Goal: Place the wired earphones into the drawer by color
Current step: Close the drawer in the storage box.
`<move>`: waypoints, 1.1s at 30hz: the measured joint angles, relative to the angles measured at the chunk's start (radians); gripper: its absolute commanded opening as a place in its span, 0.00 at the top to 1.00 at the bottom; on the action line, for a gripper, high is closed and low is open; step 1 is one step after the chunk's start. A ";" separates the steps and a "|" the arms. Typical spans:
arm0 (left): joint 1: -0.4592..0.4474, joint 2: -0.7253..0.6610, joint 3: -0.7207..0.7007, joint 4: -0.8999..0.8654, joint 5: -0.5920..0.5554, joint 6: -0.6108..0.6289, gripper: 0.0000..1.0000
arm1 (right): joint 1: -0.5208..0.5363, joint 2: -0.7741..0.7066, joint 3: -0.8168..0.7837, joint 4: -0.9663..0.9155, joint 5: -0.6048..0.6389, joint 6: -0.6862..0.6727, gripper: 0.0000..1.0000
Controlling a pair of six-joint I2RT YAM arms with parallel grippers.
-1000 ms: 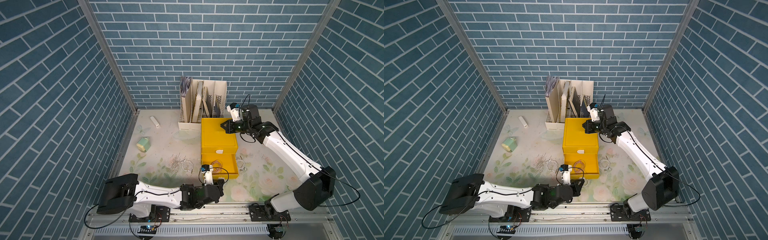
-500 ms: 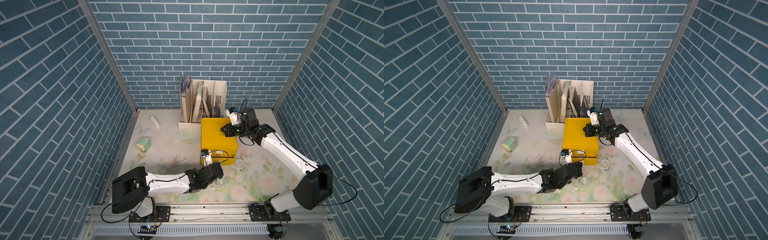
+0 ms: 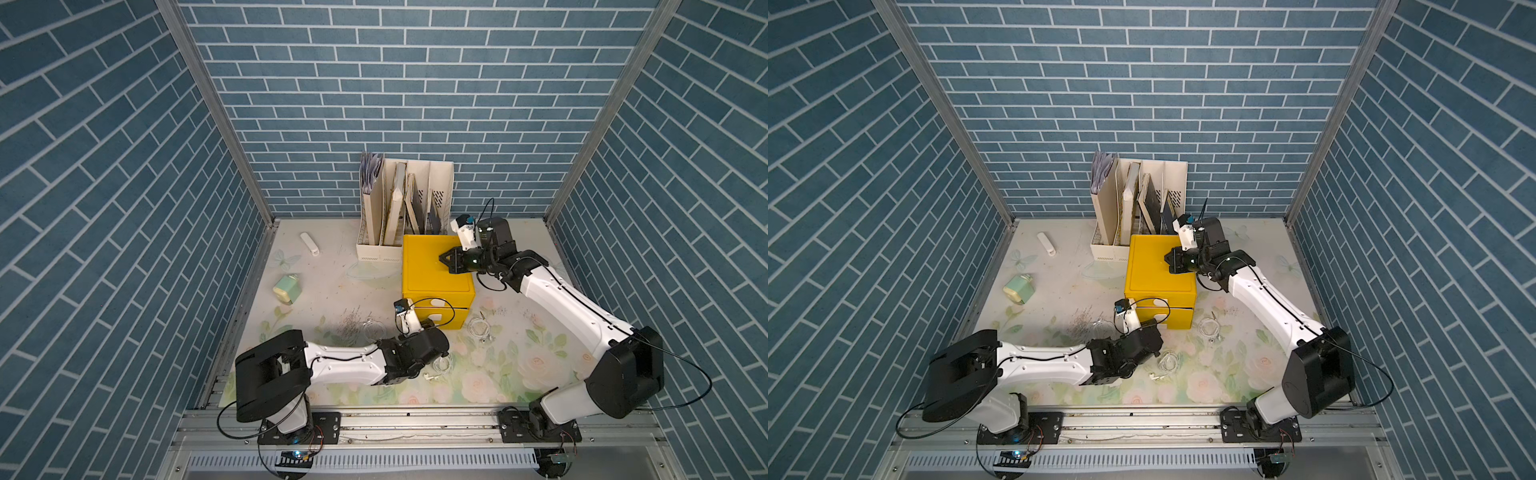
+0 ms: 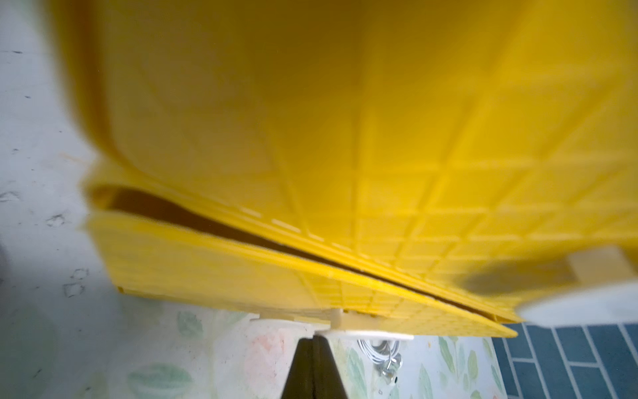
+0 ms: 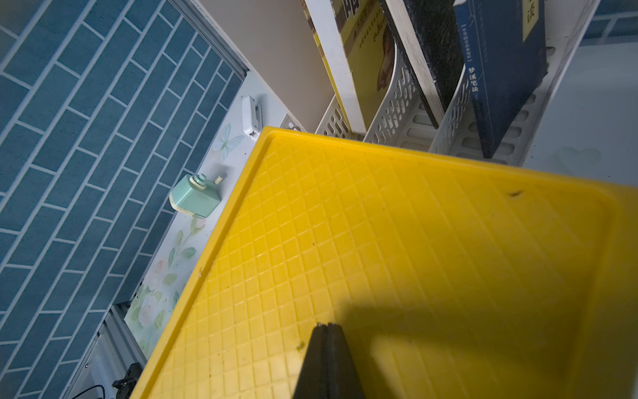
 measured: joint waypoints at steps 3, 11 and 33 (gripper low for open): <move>0.000 -0.005 -0.016 0.035 -0.024 -0.011 0.92 | 0.000 0.000 -0.006 0.012 -0.002 0.000 1.00; 0.000 0.015 -0.016 0.070 -0.074 -0.039 0.80 | 0.000 -0.008 -0.022 0.032 -0.005 0.000 1.00; 0.000 0.050 -0.023 0.027 -0.111 -0.092 0.46 | 0.000 -0.037 -0.054 0.046 -0.016 0.000 1.00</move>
